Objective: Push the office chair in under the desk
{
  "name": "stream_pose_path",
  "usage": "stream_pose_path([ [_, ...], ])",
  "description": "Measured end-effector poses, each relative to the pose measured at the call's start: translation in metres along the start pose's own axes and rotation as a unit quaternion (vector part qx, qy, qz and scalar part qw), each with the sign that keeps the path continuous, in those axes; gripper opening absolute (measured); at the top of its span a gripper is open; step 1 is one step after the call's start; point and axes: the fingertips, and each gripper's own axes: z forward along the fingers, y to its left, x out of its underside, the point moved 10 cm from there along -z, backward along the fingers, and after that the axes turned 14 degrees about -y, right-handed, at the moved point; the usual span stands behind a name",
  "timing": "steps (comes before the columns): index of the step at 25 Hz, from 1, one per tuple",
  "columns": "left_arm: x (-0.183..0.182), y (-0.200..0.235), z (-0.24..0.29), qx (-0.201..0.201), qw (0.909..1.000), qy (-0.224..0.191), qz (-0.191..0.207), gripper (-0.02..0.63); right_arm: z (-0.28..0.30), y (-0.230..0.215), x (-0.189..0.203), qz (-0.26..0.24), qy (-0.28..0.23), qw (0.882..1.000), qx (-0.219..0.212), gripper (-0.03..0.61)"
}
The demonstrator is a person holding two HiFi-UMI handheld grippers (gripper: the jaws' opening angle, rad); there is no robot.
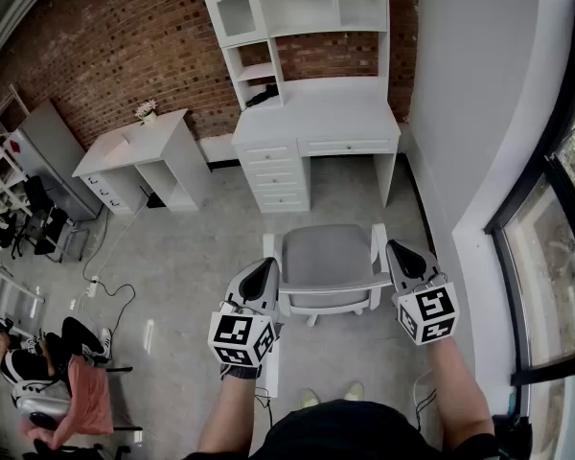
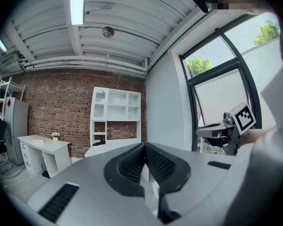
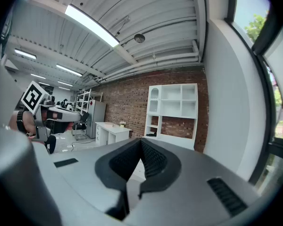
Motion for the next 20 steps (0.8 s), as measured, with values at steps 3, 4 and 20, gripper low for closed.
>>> stream_pose_path([
  [3, 0.001, -0.001, 0.003, 0.001, 1.0, 0.001, -0.003, 0.006, 0.001, -0.001, 0.0, -0.001, 0.0, 1.0, 0.0, 0.003],
  [4, 0.002, -0.001, 0.003, 0.002, 1.0, 0.002, -0.003, 0.006, 0.001, -0.001, 0.0, -0.001, 0.0, 1.0, 0.0, 0.003],
  [20, 0.029, -0.019, 0.004, 0.055, 0.9985, 0.009, 0.002, 0.007, -0.011, -0.001, 0.027, 0.009, 0.005, 0.998, -0.056, 0.005],
])
